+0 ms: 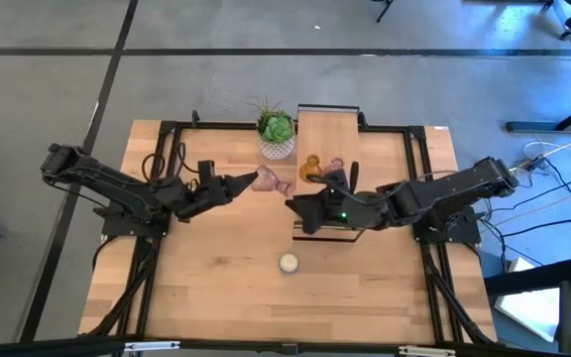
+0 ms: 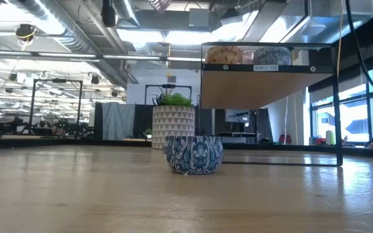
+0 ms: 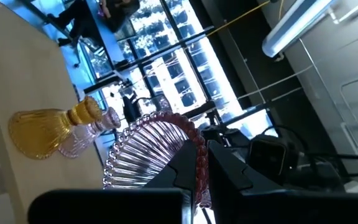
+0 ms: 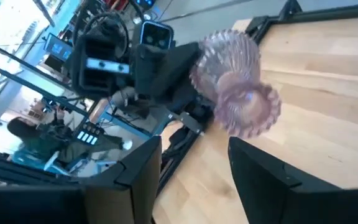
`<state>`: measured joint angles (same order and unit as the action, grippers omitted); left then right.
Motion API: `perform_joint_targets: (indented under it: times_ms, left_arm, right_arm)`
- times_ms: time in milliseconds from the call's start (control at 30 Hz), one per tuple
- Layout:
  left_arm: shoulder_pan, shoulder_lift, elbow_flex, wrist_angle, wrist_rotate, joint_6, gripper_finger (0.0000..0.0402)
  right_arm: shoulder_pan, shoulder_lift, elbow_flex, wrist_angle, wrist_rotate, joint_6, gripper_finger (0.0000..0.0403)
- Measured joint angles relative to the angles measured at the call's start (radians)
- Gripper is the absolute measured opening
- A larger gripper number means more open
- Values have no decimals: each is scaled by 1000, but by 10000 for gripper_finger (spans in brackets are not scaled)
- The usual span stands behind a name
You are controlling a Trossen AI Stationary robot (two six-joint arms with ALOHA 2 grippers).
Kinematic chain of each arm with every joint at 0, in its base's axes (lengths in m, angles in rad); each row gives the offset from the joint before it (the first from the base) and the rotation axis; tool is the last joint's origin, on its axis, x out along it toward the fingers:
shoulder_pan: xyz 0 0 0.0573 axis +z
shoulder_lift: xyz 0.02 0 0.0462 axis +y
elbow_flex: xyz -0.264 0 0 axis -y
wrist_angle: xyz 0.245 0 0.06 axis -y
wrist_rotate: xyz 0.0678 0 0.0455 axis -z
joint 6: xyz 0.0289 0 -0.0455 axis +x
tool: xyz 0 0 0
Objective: Pick & Place candle stick holders
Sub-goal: Put the pink glass candle holder on the shelf
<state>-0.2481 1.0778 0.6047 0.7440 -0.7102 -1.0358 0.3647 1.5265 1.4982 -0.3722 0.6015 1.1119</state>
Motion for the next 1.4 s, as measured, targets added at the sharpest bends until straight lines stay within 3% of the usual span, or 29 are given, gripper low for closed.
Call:
perform_joint_targets:
  times_ms: [400,1000,1133,1400]
  left_arm:
    - [-14,28,73,-36,28,55,14]
    - [-29,31,81,-51,11,70,14]
    - [-44,31,81,-42,5,82,14]
    - [-52,30,81,-38,23,82,14]
  right_arm:
    - [-12,0,0,44,23,-28,190]
    - [-36,63,0,106,31,33,186]
    - [-36,63,0,111,42,33,154]
    - [-36,64,0,107,43,28,44]
